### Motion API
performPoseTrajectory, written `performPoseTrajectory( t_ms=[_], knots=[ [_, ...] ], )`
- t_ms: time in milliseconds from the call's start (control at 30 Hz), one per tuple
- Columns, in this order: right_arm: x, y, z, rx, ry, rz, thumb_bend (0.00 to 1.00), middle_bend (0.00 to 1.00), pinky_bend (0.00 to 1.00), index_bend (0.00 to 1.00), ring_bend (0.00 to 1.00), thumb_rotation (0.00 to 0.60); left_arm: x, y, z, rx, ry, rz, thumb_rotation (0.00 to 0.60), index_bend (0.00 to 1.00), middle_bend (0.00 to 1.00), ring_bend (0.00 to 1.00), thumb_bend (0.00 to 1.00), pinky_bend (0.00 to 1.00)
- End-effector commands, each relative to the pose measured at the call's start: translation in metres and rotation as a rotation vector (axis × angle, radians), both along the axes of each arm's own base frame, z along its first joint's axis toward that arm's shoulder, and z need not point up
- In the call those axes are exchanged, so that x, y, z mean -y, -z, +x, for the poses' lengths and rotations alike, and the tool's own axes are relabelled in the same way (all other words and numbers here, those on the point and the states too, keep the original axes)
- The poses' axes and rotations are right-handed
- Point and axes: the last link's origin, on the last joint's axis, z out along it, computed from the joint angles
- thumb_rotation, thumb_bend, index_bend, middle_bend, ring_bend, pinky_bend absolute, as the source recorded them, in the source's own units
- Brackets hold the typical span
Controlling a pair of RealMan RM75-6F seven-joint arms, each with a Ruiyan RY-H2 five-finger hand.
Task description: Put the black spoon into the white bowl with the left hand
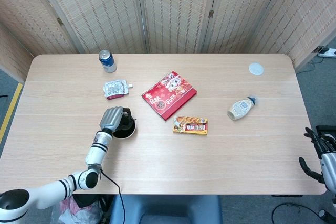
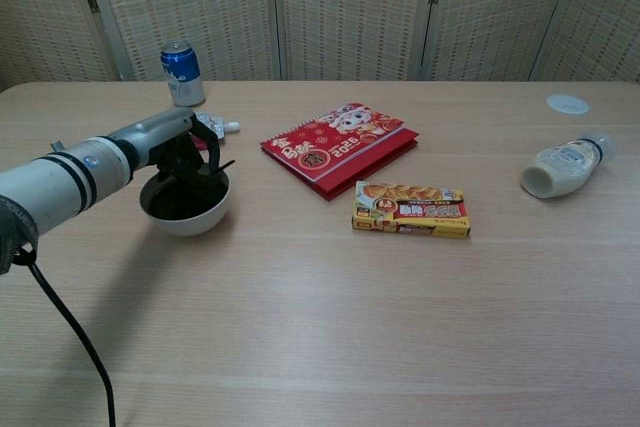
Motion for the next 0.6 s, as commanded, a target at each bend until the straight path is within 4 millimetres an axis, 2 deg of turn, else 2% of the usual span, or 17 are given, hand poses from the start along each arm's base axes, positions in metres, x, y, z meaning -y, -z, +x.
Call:
performPoseTrajectory(
  t_ms=[33,333,400,533,600],
  knots=[
    [0.002,0.001,0.001,0.000,-0.004,0.004,0.29,0.24,0.22,0.07,0.33,0.600,0.002,-0.005,-0.006,0.001,-0.006,0.008,0.600,0.67,0.98,0.97,0.42,0.79],
    [0.005,0.005,0.004,0.000,-0.020,0.016,0.29,0.24,0.22,0.07,0.33,0.600,0.017,-0.009,-0.013,-0.012,0.026,-0.007,0.600,0.65,0.97,0.96,0.42,0.79],
    [0.005,0.004,0.004,0.000,-0.020,0.013,0.29,0.24,0.22,0.07,0.33,0.600,0.019,-0.010,-0.015,-0.014,0.021,-0.024,0.600,0.56,0.96,0.96,0.42,0.78],
    [0.004,0.002,0.005,-0.001,-0.019,0.007,0.29,0.24,0.22,0.07,0.33,0.600,0.020,-0.015,-0.015,-0.021,0.016,-0.040,0.600,0.22,0.93,0.94,0.35,0.75],
    [0.004,0.001,0.005,-0.002,-0.019,0.005,0.29,0.24,0.22,0.07,0.33,0.600,0.021,-0.019,-0.014,-0.009,0.014,-0.028,0.600,0.13,0.92,0.93,0.31,0.75]
  ],
)
